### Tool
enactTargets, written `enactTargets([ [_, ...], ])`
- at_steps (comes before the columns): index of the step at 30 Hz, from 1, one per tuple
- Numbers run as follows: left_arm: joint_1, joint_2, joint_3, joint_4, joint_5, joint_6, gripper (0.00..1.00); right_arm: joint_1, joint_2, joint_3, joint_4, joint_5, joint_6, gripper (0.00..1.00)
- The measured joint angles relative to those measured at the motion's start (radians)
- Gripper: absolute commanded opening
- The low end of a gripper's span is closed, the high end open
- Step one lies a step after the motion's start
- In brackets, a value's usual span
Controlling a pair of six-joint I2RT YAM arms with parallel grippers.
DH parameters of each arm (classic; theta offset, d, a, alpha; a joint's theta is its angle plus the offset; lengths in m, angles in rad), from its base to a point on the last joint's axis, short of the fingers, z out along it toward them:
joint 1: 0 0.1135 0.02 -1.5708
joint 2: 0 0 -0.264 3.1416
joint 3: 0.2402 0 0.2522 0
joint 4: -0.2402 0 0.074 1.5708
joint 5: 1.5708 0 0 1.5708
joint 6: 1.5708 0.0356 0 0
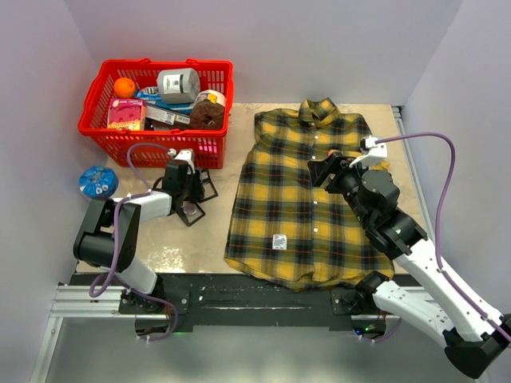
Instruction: Pin the brooch onto the clothing
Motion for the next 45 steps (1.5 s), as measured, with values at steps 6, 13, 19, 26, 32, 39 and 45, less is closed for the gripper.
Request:
enactTargets([
  [6,0.000,0.003,0.002,0.005,0.009,0.000,0.40,0.000,0.000,0.000,0.000,0.000,0.000,0.75],
  [13,0.000,-0.030,-0.004,0.004,0.014,-0.001,0.35,0.000,-0.001,0.000,0.000,0.001,0.000,0.75],
  [19,0.000,-0.117,-0.022,-0.009,0.023,-0.009,0.34,0.000,-0.002,0.000,-0.001,0.001,0.000,0.75],
  [26,0.000,-0.240,-0.066,-0.031,0.077,-0.053,0.34,0.000,0.000,0.000,0.000,-0.002,0.000,0.75],
  [32,-0.055,-0.308,-0.100,-0.042,0.107,-0.090,0.34,0.000,0.035,0.000,0.008,-0.033,0.001,0.75],
  [39,-0.154,-0.392,-0.135,-0.048,0.130,-0.117,0.33,0.000,0.073,0.000,0.008,-0.080,0.002,0.74],
  [45,-0.255,-0.414,-0.151,-0.031,0.167,-0.098,0.33,0.000,0.127,0.000,0.020,-0.216,0.004,0.72],
])
